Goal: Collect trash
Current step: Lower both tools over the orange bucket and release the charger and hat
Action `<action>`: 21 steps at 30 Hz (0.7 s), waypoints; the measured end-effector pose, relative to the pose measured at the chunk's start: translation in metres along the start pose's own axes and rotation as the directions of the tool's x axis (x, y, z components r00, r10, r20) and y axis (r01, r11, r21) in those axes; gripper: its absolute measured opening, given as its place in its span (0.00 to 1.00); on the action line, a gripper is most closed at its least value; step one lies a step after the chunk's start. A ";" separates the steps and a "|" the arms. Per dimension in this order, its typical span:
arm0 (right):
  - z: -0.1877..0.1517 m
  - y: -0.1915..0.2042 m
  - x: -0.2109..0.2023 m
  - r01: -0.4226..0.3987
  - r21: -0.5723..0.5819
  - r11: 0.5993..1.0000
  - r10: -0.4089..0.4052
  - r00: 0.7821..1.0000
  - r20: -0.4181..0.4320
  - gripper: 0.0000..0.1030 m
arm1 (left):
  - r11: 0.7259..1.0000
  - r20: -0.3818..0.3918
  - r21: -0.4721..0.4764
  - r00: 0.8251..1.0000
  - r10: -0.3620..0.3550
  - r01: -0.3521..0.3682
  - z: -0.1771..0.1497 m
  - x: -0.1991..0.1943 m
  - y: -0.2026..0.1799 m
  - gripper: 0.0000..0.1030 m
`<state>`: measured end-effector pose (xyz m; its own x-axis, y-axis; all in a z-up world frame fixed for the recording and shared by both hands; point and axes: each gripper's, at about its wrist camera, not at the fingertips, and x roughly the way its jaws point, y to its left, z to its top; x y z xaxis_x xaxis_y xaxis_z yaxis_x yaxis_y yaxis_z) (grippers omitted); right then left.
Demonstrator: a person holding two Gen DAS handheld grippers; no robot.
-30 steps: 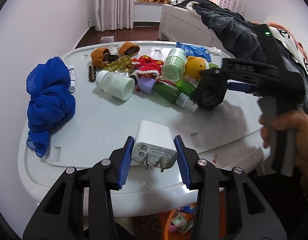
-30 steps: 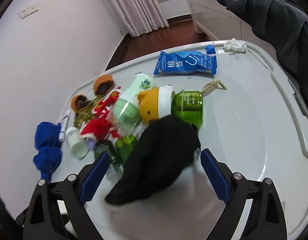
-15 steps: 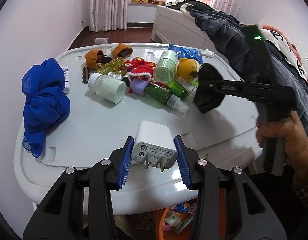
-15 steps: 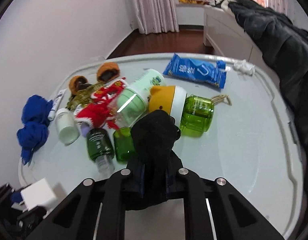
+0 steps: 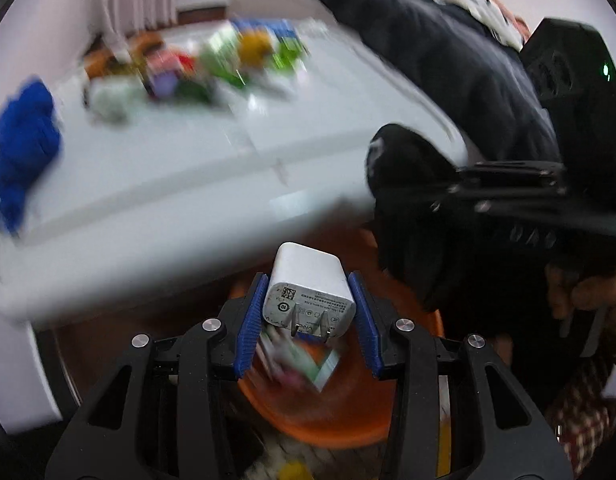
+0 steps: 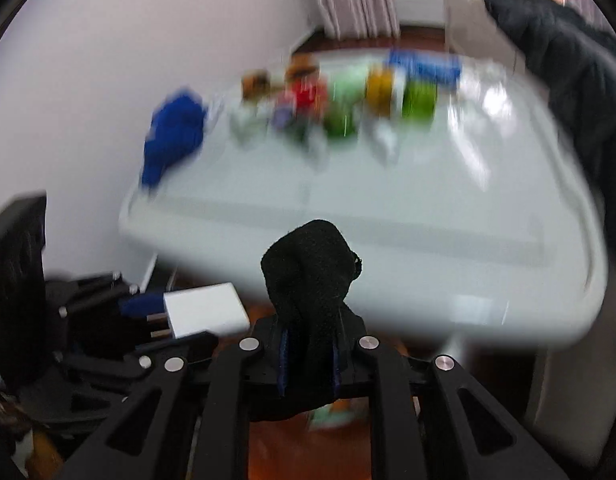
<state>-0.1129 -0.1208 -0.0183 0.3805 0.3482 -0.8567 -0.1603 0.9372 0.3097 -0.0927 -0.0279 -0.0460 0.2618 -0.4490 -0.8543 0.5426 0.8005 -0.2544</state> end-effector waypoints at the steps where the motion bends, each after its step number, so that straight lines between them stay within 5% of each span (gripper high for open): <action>1: -0.011 -0.001 0.006 0.005 0.005 1.000 -0.005 1.000 -0.028 0.17 | 1.000 -0.025 -0.001 1.000 -0.009 0.009 -0.009 0.003 -0.005 0.40; 4: -0.039 -0.011 0.026 0.001 0.048 0.999 0.004 0.995 -0.103 0.26 | 1.000 -0.085 -0.007 0.996 -0.026 0.025 -0.031 0.014 -0.014 0.41; 6: -0.048 -0.014 0.037 0.019 0.044 0.999 -0.012 0.988 -0.155 0.51 | 1.000 -0.108 0.003 0.994 -0.018 0.018 -0.036 0.020 -0.018 0.49; 9: -0.048 -0.013 0.036 0.053 0.016 0.998 -0.051 0.988 -0.144 0.61 | 0.999 -0.104 -0.021 0.994 0.030 -0.032 -0.035 0.022 -0.012 0.63; 16: -0.008 -0.015 -0.014 0.051 0.013 0.999 -0.051 0.996 0.071 0.73 | 0.985 0.036 -0.136 0.993 0.110 -0.104 -0.017 -0.010 0.025 0.63; 21: 0.058 -0.006 -0.056 0.055 -0.067 0.996 -0.036 0.964 0.265 0.94 | 0.964 0.135 -0.196 0.969 0.208 -0.180 0.028 -0.034 0.052 0.76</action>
<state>-0.0803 -0.1448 0.0519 0.6134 0.3073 -0.7275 -0.2000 0.9516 0.2334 -0.0508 0.0175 -0.0174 0.4743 -0.3223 -0.8192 0.3201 0.9300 -0.1806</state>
